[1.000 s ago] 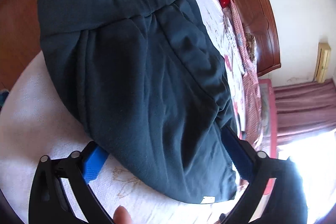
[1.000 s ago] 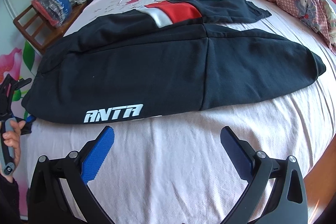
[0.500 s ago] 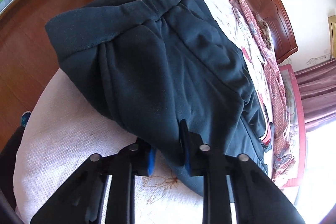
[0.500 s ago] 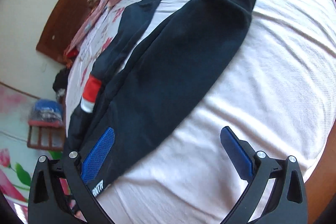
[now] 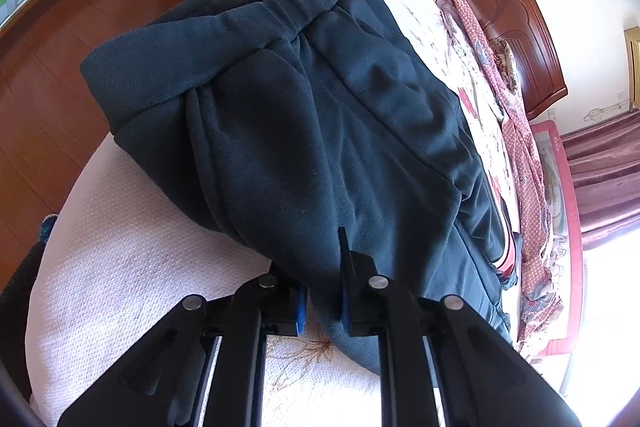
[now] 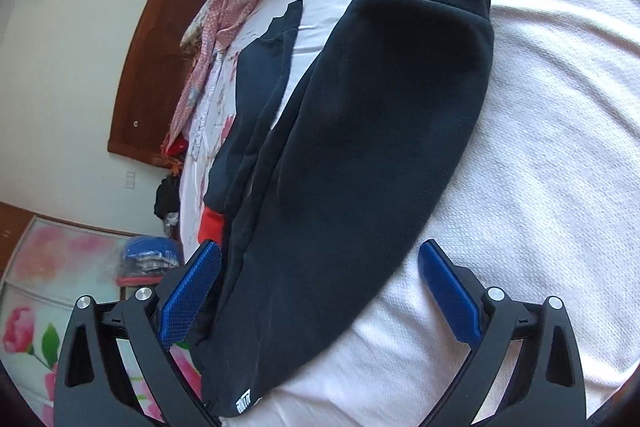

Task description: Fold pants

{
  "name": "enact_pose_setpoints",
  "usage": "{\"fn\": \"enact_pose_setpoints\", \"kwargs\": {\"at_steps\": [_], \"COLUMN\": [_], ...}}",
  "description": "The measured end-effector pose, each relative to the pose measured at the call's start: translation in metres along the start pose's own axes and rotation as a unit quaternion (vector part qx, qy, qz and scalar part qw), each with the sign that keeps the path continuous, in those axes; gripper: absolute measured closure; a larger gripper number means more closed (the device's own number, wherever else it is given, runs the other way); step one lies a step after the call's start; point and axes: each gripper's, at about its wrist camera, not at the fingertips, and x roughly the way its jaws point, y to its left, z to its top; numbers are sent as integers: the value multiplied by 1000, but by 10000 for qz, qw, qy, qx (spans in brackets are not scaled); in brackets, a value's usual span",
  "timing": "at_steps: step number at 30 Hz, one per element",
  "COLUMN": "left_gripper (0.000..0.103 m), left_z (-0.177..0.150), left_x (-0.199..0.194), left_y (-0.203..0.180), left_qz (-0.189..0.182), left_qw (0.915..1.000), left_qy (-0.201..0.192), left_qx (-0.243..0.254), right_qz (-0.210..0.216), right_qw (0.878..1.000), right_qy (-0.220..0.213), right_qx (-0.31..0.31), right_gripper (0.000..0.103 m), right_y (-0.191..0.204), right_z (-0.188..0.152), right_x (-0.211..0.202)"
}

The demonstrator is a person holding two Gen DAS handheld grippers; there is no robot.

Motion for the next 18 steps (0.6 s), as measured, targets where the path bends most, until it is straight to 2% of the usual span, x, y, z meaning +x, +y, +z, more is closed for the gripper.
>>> {"fn": "enact_pose_setpoints", "kwargs": {"at_steps": [2, 3, 5, 6, 7, 8, 9, 10, 13, 16, 18], "left_gripper": [92, 92, 92, 92, 92, 92, 92, 92, 93, 94, 94], "left_z": [0, 0, -1, -1, -1, -1, -1, -1, 0, 1, 2], "left_x": [0, 0, 0, 0, 0, 0, -1, -2, -3, -9, -15], "left_y": [-1, -1, -2, -1, -1, -1, 0, 1, 3, 2, -1], "left_qz": [-16, -28, -44, -46, -61, -80, -90, -107, -178, -227, -298], "left_qw": [10000, 10000, 10000, 10000, 10000, 9999, 9999, 9999, 9998, 9996, 9993], "left_qy": [-8, -12, -32, -33, -35, -35, -28, -25, -53, -136, -231], "left_qx": [1, -2, 37, 33, 30, 50, 61, 56, 8, 5, 28], "right_qz": [99, 158, 163, 117, 65, 83, 91, 2, -119, -405, -443], "right_qw": [10000, 9999, 9998, 9998, 9999, 9999, 9999, 9999, 9999, 9975, 9958], "right_qy": [1, 31, 96, 120, 153, 125, 81, 100, 97, 9, -63], "right_qx": [-11, -32, -100, -99, -42, 12, 46, 33, -63, -574, -799], "right_gripper": [4, 10, 35, 54, 62, 65, 77, 94, 97, 98, 98], "right_y": [2, 4, 6, 3, 0, -3, -4, -5, -5, 13, 22], "right_z": [0, -2, -3, -3, -2, -1, -1, 0, 0, 1, 3], "right_x": [2, 5, 12, 14, 18, 17, 17, 19, 13, 4, -7]}}
